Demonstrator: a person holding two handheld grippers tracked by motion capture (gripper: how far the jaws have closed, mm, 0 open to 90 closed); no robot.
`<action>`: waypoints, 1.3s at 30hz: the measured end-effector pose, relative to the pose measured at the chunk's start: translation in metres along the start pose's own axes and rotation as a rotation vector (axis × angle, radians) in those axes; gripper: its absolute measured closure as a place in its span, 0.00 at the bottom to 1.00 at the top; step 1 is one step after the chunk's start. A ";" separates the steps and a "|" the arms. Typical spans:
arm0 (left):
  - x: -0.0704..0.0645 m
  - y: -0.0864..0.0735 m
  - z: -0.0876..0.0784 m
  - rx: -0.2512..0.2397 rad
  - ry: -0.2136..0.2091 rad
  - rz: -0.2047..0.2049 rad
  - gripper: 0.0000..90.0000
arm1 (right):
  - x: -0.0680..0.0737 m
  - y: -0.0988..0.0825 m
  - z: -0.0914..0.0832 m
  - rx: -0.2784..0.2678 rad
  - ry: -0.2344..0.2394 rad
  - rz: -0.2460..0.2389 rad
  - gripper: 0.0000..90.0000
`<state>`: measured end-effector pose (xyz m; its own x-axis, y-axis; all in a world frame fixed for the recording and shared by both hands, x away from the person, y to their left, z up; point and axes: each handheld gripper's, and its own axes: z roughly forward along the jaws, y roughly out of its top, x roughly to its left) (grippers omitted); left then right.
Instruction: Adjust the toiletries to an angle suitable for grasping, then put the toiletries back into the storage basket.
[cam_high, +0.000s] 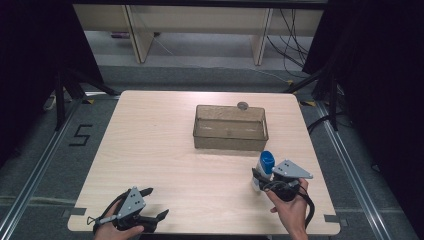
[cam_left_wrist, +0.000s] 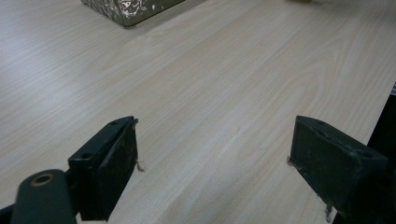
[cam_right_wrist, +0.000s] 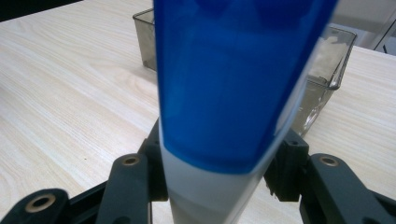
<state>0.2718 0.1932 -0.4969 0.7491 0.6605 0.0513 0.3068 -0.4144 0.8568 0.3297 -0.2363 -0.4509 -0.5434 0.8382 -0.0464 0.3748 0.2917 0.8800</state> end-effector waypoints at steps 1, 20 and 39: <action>0.000 0.000 0.000 0.000 0.000 0.000 0.16 | 0.000 0.000 0.000 0.000 0.000 0.000 0.59; 0.001 -0.001 -0.001 -0.005 -0.004 -0.001 0.16 | -0.006 0.011 0.009 0.010 0.009 -0.009 0.59; 0.002 -0.002 0.000 -0.009 -0.009 -0.017 0.16 | -0.026 0.037 0.010 -0.025 -0.026 -0.007 0.60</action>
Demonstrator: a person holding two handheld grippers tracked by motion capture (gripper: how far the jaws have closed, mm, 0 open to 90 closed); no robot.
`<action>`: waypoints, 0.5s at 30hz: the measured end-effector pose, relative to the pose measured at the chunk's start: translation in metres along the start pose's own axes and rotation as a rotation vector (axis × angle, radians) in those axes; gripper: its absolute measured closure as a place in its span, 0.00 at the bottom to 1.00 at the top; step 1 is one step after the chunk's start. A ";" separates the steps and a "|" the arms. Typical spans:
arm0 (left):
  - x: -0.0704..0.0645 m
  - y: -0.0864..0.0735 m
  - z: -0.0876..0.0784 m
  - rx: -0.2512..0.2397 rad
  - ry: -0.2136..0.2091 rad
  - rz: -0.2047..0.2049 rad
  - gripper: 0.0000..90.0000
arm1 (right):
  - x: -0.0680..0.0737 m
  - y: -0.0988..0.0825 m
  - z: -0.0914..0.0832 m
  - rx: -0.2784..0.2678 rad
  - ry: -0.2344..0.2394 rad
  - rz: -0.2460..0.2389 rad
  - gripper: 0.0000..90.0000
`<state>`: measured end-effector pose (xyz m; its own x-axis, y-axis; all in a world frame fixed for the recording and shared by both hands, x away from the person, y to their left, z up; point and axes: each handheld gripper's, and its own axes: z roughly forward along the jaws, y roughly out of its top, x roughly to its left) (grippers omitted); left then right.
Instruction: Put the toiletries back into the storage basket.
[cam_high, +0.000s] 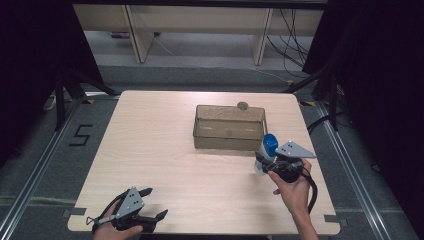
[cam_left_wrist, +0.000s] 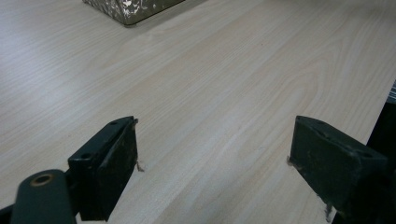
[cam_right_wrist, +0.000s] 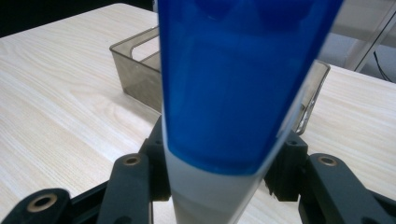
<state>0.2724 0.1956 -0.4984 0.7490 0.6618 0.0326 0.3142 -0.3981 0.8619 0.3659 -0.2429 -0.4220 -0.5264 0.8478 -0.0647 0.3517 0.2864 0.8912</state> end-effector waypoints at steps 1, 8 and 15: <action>0.001 0.000 -0.001 0.015 0.005 0.012 0.16 | -0.001 0.002 -0.001 0.006 0.004 0.005 0.60; 0.001 -0.001 0.001 0.008 -0.005 -0.002 0.16 | -0.006 0.012 0.002 0.009 0.008 0.009 0.60; 0.001 0.000 0.000 0.007 -0.003 -0.006 0.16 | -0.010 0.024 0.001 0.004 0.018 0.001 0.60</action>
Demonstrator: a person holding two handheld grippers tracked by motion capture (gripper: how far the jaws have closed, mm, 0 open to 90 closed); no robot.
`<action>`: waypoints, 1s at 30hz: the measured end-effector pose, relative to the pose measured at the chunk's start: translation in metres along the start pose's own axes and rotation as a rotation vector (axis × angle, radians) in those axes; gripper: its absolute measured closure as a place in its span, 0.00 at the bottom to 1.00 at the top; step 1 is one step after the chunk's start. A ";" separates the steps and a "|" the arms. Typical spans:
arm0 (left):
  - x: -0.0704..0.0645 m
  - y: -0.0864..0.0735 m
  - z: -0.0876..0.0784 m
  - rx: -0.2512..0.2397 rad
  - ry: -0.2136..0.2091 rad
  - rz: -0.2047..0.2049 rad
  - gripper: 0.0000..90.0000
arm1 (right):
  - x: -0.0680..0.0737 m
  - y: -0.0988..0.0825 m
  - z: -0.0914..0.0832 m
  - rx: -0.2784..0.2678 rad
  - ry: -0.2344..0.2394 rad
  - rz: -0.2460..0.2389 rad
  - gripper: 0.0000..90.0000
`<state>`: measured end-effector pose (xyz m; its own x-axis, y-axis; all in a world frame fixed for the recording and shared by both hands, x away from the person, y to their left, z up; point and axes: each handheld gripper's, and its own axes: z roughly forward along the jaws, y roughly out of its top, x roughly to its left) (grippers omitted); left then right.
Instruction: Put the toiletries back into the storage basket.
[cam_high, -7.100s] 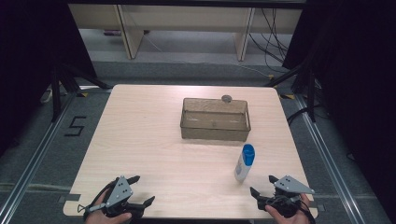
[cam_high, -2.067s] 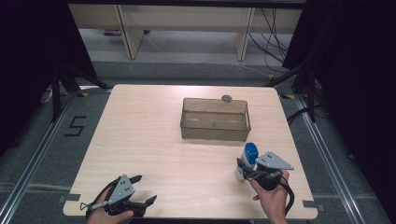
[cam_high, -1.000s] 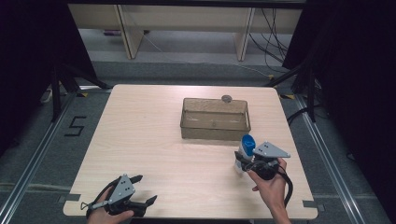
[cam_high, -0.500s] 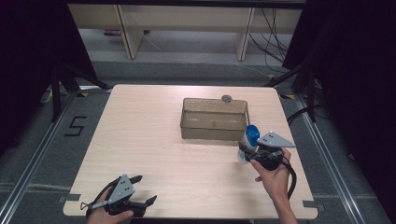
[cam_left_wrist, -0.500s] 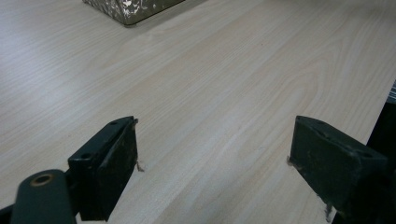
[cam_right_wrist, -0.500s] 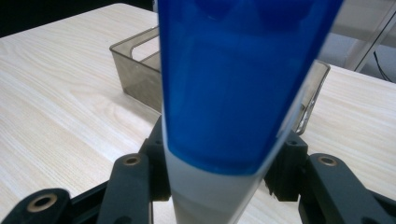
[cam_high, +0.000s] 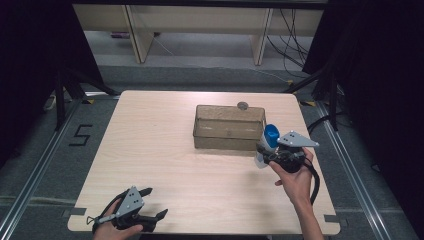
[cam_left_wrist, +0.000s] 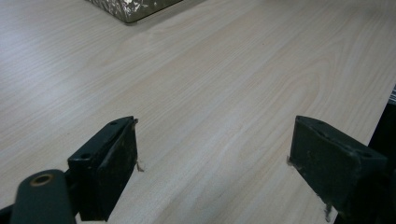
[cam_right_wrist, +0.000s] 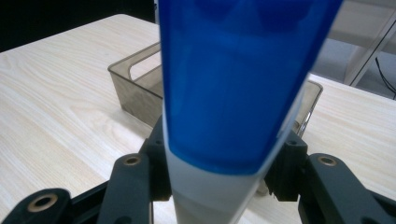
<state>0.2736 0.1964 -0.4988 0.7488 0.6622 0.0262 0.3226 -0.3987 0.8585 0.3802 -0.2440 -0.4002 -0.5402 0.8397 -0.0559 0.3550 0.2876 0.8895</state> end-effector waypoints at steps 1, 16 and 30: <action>0.000 0.000 0.000 -0.002 -0.008 -0.001 0.16 | 0.001 0.001 0.001 -0.006 0.002 0.016 0.60; 0.000 -0.001 0.001 0.006 0.000 -0.005 0.16 | -0.010 0.012 0.009 -0.014 -0.007 0.004 0.60; 0.001 -0.001 0.000 -0.003 0.005 -0.006 0.16 | -0.017 0.022 0.014 -0.021 -0.015 0.009 0.60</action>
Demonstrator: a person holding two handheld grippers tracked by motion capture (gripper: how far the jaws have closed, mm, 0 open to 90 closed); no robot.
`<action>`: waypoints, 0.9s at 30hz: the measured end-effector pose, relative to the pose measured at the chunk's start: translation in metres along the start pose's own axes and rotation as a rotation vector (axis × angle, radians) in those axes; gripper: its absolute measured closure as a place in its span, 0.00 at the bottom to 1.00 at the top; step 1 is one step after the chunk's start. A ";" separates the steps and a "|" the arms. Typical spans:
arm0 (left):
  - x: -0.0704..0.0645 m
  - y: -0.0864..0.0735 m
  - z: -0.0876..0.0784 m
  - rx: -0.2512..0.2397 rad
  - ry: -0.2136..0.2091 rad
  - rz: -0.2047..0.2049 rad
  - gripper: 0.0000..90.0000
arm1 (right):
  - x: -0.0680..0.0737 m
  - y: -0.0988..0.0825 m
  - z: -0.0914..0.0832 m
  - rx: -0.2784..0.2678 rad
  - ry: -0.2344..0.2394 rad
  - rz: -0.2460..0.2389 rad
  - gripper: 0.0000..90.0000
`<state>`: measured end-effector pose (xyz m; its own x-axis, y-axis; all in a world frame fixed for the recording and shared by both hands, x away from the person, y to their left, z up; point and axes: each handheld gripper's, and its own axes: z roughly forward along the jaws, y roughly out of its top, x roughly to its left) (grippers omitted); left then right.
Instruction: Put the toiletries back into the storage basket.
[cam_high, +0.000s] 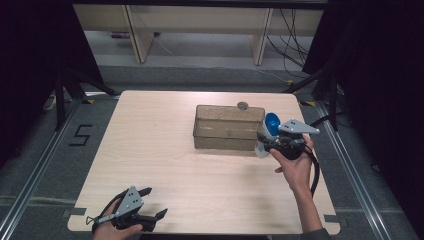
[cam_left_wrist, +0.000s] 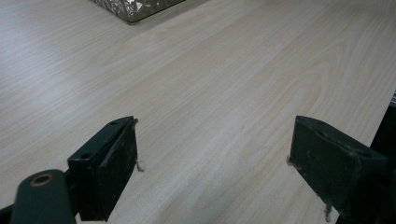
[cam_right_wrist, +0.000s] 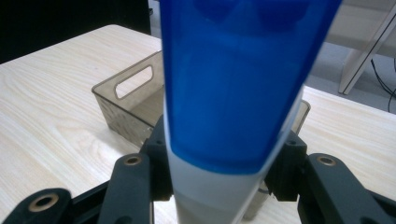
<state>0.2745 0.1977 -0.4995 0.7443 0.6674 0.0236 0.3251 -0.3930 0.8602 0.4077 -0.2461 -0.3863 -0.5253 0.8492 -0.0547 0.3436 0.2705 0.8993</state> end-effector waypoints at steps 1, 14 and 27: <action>0.000 0.000 0.000 -0.003 0.000 0.000 0.16 | 0.000 0.001 0.001 0.001 -0.002 0.015 0.60; 0.000 0.000 0.000 0.009 -0.004 0.011 0.16 | -0.008 0.018 0.011 0.020 0.010 0.011 0.60; -0.001 0.000 0.000 -0.004 -0.008 0.001 0.16 | -0.018 0.031 0.024 0.023 -0.019 0.053 0.60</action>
<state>0.2741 0.1969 -0.4994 0.7490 0.6623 0.0202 0.3224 -0.3909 0.8621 0.4463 -0.2426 -0.3681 -0.4910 0.8710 -0.0156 0.3885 0.2350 0.8910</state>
